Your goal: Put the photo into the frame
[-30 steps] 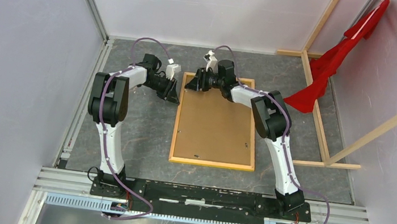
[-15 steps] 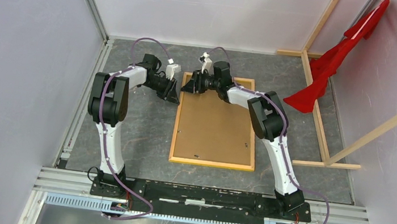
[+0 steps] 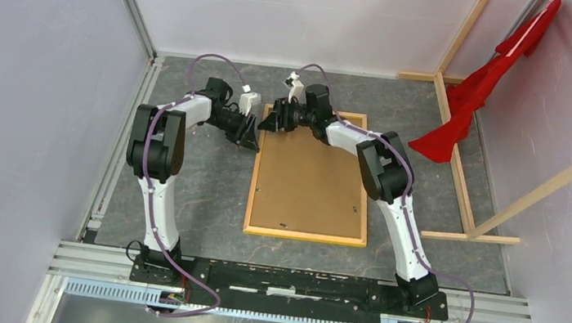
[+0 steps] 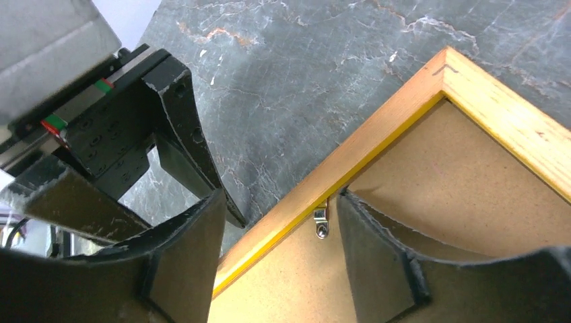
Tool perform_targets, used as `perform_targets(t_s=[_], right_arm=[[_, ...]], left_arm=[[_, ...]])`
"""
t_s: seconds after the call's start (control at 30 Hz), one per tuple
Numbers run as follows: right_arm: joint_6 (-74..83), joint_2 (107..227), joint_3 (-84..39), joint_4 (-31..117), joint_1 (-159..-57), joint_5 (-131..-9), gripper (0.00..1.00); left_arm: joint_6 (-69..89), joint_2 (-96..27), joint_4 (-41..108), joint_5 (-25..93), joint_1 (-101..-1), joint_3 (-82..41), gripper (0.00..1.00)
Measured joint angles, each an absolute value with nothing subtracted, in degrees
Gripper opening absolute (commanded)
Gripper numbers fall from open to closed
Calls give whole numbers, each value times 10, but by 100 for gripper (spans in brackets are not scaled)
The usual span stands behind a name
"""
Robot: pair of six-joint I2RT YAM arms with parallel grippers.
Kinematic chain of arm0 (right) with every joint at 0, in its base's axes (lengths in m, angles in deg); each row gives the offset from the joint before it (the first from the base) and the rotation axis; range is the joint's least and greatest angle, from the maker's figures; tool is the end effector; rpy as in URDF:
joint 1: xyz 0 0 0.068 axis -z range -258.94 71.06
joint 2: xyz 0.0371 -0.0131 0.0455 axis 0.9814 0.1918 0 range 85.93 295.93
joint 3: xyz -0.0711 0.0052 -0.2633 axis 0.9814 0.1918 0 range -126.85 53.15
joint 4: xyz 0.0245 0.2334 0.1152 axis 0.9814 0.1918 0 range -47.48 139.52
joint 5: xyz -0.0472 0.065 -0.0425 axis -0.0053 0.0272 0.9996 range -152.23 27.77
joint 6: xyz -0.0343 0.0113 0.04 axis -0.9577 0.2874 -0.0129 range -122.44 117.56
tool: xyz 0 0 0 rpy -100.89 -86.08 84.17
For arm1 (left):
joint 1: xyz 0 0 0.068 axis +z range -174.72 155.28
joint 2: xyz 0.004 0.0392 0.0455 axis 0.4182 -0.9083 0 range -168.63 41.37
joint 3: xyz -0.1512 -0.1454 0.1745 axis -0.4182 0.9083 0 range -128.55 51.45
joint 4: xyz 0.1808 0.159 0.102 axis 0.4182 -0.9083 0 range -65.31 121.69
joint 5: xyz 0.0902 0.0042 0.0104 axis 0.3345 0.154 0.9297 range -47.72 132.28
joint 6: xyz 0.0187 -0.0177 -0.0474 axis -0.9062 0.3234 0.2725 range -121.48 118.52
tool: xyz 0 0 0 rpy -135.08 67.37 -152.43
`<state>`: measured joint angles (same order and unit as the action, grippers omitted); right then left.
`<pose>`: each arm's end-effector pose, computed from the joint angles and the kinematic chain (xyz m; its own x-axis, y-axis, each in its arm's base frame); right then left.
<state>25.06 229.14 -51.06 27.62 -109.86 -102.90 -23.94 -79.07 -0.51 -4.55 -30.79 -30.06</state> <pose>0.4613 0.3034 0.1227 -0.7265 -0.0268 -0.6866 -0.6364 0.4031 0.6576 0.4088 -0.0695 0.1408 -0.7523 0.3428 -0.5626 0.6431 0.5674 -0.5142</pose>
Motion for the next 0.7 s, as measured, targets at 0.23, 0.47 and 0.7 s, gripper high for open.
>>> perform_targets(t_s=[0.23, 0.47, 0.7], right_arm=[[218, 2157, -405, 333, -1079, -931, 98], [186, 1888, -167, 346, -1014, -758, 98], [201, 1780, 58, 330, -933, -666, 98]], left_arm=[[-298, -764, -41, 0, -306, -291, 56], [-366, -688, -43, 63, -311, -202, 56], [-414, -614, -43, 115, -358, -115, 56]])
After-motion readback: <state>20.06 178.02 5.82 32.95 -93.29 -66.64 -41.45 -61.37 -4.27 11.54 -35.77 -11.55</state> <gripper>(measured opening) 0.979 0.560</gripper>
